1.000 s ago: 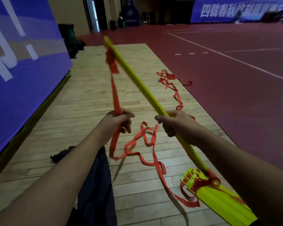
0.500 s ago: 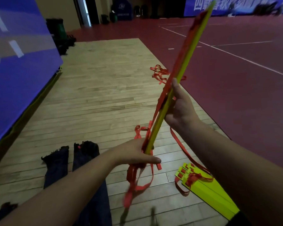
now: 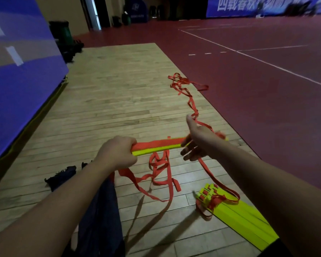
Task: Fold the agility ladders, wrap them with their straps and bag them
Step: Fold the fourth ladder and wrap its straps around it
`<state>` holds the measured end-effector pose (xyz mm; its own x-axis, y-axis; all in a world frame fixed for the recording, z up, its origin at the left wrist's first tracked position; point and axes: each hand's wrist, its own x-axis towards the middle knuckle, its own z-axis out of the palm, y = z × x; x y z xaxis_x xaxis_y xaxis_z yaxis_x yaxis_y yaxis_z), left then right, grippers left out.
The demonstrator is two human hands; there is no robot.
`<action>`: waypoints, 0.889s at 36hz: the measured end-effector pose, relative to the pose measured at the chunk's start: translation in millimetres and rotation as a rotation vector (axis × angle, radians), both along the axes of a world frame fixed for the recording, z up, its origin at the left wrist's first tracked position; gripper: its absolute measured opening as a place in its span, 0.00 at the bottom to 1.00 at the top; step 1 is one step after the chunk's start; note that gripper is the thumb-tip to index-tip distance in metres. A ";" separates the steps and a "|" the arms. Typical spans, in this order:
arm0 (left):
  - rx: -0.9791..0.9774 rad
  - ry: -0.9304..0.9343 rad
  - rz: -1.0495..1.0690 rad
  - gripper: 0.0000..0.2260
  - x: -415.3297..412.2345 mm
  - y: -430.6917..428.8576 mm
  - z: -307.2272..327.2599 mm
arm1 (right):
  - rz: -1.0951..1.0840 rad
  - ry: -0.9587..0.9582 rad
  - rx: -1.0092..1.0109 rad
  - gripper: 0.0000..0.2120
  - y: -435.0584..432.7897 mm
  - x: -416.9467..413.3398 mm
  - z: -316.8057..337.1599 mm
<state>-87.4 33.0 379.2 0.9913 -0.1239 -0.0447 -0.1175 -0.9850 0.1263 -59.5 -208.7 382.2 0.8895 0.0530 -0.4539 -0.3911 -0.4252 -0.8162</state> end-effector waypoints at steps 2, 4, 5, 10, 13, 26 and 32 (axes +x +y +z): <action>0.123 -0.026 -0.063 0.05 -2.4 -0.8 3.6 | 0.109 -0.207 -0.129 0.39 8.3 -2.7 3.4; 0.215 -0.027 -0.137 0.06 -4.3 -3.1 7.0 | 0.287 -0.429 -0.285 0.32 13.6 -2.7 1.9; 0.246 -0.022 -0.177 0.07 -5.0 -4.8 9.0 | 0.391 -0.483 -0.335 0.31 14.5 -4.2 0.4; 0.278 -0.070 -0.380 0.06 -11.0 -11.4 20.8 | 0.735 -0.331 -0.359 0.30 19.0 -10.9 -8.9; 0.222 -0.121 -0.470 0.09 -14.5 -12.7 26.1 | 0.797 -0.188 -0.364 0.29 20.9 -12.3 -13.3; -0.392 0.415 -0.269 0.22 -12.4 25.2 28.2 | 0.893 0.162 -0.069 0.08 7.2 -10.7 0.1; -0.494 0.522 -0.138 0.23 -6.0 54.0 19.7 | 0.809 0.109 -0.032 0.13 -1.7 -7.3 3.2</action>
